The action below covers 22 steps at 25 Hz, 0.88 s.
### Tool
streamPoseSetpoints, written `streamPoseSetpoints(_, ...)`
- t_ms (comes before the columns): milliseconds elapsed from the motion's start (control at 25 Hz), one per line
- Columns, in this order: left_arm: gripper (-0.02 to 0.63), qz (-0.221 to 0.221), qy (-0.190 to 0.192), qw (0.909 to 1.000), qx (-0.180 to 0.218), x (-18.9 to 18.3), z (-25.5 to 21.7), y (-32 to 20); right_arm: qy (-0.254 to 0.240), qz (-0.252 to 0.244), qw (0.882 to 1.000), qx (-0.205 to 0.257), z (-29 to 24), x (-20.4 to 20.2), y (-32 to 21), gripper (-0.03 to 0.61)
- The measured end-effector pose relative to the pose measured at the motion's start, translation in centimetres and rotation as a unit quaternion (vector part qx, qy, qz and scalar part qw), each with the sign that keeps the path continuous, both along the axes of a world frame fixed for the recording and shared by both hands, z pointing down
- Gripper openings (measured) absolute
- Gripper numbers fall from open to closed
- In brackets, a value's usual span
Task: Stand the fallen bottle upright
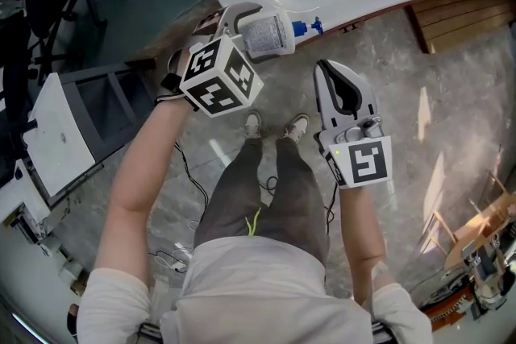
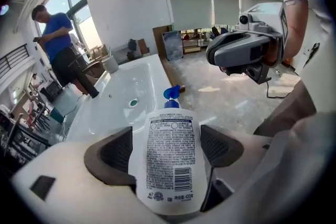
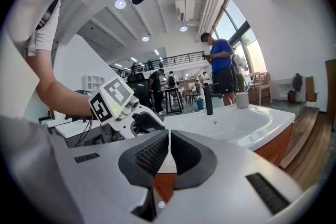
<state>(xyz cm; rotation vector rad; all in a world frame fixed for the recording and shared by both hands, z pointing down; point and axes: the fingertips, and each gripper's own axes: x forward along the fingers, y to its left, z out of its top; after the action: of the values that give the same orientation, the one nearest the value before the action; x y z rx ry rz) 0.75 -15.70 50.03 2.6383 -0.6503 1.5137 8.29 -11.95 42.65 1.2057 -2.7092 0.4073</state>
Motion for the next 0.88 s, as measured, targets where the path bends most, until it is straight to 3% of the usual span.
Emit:
streamPoseSetpoints(280, 0.424, 0.028, -0.032, 0.9980, -0.047, 0.9, 2.2, 0.0, -0.002, -0.001, 1.000, -0.006, 1.4, 0.0, 0.0, 0.040)
streamPoseSetpoints(520, 0.453, 0.043, -0.092, 0.9930, -0.061, 0.9, 4.2, -0.1, -0.004, 0.002, 1.000, -0.009, 1.9, 0.6, -0.1, 0.040)
streamPoseSetpoints(680, 0.453, 0.038, -0.096, 0.9924, -0.067, 1.1, 4.3, -0.2, -0.006, 0.004, 1.000, -0.011, 2.0, 1.0, 0.0, 0.040)
streamPoseSetpoints(880, 0.454, 0.025, -0.089, 0.9897, -0.110, 1.1, 4.5, -0.6, -0.009, 0.006, 1.000, -0.011, 2.0, 1.2, 0.1, 0.040)
